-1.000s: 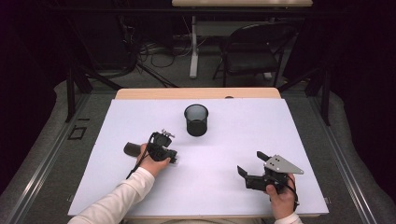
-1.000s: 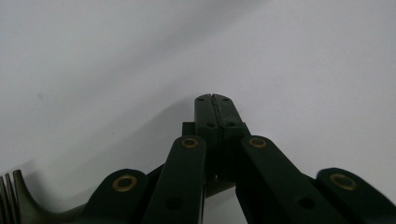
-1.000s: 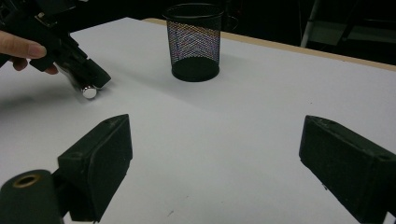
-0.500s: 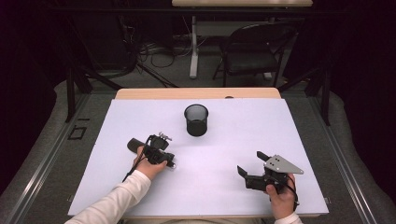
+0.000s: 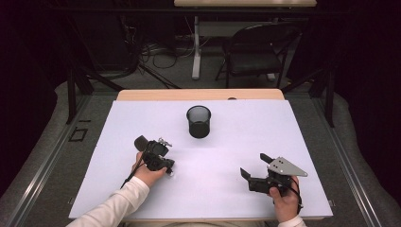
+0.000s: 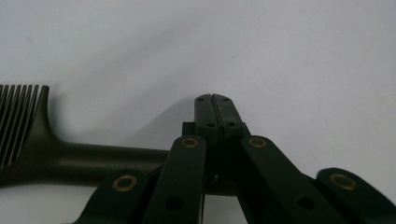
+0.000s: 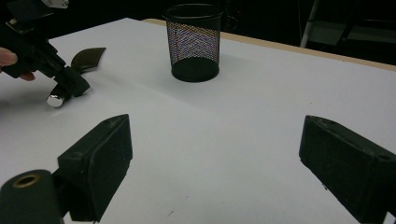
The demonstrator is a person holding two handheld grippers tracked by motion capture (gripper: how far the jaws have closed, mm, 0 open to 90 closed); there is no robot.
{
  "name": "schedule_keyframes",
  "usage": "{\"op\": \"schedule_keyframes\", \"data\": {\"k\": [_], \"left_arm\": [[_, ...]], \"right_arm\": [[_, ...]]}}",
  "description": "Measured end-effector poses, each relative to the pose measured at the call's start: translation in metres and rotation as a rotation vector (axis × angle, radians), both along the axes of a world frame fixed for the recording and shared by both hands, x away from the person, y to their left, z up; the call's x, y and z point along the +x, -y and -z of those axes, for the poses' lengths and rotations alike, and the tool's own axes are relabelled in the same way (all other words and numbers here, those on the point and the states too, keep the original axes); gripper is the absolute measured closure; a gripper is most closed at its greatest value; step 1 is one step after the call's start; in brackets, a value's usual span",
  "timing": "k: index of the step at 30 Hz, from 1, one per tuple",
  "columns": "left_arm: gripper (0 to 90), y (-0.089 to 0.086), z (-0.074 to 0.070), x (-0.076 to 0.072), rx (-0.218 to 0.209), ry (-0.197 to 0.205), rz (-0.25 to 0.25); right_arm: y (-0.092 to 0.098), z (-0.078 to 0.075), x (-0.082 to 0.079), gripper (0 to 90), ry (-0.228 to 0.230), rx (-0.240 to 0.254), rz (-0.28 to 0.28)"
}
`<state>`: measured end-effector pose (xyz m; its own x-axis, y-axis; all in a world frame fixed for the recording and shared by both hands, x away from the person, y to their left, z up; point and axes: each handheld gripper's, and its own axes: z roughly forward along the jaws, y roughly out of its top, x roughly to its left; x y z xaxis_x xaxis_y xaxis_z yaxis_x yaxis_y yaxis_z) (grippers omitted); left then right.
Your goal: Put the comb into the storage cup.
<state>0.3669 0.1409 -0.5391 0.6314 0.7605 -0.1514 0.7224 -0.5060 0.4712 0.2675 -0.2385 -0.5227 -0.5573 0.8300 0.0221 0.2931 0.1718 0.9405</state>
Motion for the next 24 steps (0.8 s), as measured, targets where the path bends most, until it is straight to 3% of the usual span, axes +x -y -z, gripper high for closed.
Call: {"op": "schedule_keyframes", "data": {"k": [24], "left_arm": [[90.0,-0.024,0.000,-0.015,-0.001,-0.009,-0.015]], "right_arm": [[0.000,0.000,0.000,9.6,-0.002,-0.003,-0.002]]}}
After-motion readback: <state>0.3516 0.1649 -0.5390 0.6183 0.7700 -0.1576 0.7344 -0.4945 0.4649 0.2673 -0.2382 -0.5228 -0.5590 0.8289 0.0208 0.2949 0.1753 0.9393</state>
